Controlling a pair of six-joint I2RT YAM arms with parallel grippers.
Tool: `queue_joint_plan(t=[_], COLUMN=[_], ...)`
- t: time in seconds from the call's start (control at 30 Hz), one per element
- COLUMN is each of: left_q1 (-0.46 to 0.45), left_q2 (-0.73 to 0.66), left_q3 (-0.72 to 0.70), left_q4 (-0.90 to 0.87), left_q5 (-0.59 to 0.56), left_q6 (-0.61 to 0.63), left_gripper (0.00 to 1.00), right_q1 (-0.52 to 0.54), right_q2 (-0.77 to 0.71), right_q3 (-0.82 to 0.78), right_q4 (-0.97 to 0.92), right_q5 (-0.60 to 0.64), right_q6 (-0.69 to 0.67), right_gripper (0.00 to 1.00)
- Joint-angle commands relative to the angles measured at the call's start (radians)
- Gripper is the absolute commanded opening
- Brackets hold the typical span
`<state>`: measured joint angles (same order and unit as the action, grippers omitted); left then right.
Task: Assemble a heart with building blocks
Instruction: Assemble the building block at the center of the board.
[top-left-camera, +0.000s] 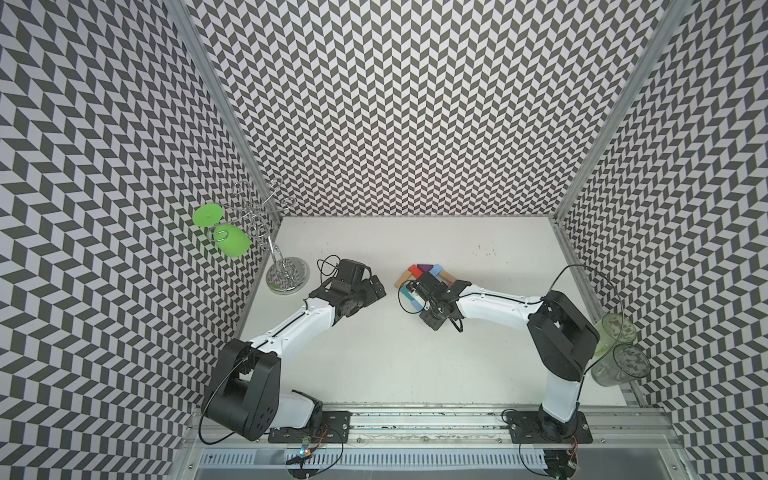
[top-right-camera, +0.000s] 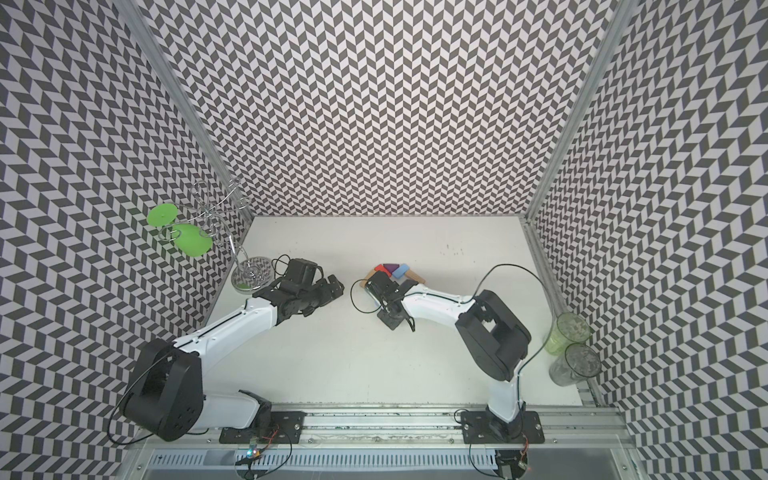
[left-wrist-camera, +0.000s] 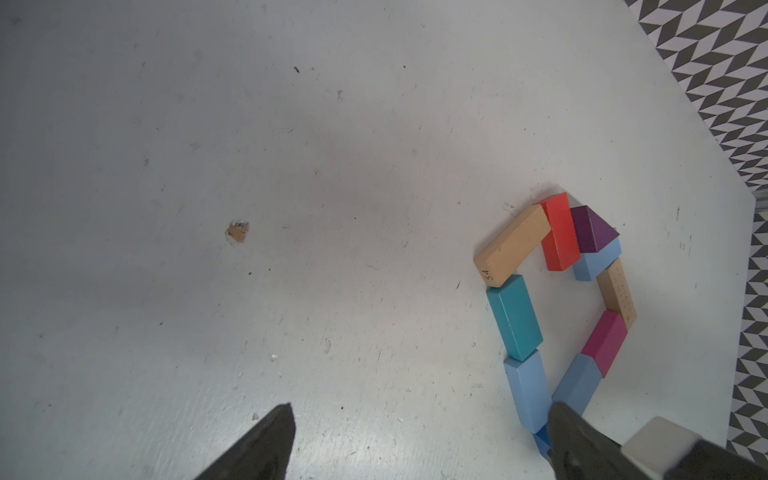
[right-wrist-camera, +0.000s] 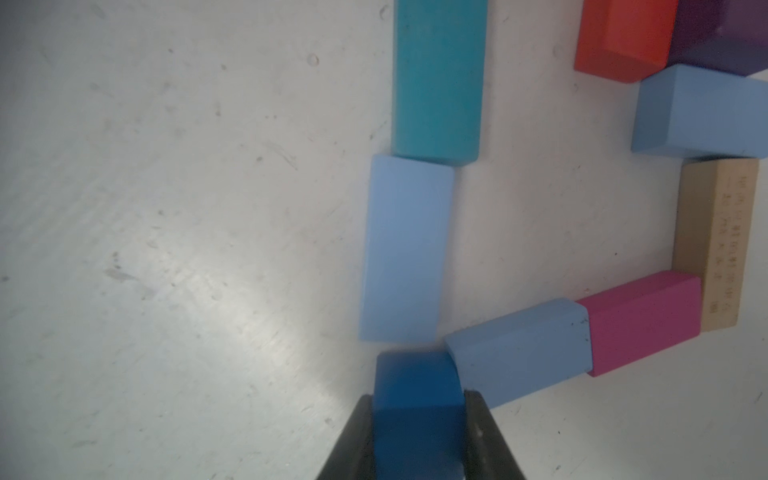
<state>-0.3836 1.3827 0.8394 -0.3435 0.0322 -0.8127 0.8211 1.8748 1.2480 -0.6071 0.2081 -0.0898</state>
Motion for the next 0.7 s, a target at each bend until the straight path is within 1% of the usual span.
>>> queue_joint_plan(t=[0.0, 0.43, 0.5, 0.57, 0.67], left_q1=[0.007, 0.009, 0.009, 0.011, 0.011], left_q2=[0.013, 0.029, 0.031, 0.033, 0.037], left_q3=[-0.006, 0.001, 0.001, 0.003, 0.005], left_q4=[0.018, 0.024, 0.026, 0.027, 0.029], left_q5=[0.006, 0.01, 0.01, 0.011, 0.012], left_q6=[-0.003, -0.005, -0.005, -0.005, -0.003], left_gripper=[0.97, 0.97, 0.97, 0.97, 0.97], right_q1=[-0.001, -0.01, -0.011, -0.013, -0.016], right_q2=[0.02, 0.036, 0.04, 0.043, 0.04], right_q3=[0.03, 0.033, 0.036, 0.038, 0.042], right_q4=[0.034, 0.034, 0.031, 0.027, 0.027], right_q5=[-0.013, -0.024, -0.025, -0.023, -0.01], right_q6=[-0.007, -0.005, -0.002, 0.001, 0.001], right_gripper=[0.28, 0.3, 0.33, 0.39, 0.45])
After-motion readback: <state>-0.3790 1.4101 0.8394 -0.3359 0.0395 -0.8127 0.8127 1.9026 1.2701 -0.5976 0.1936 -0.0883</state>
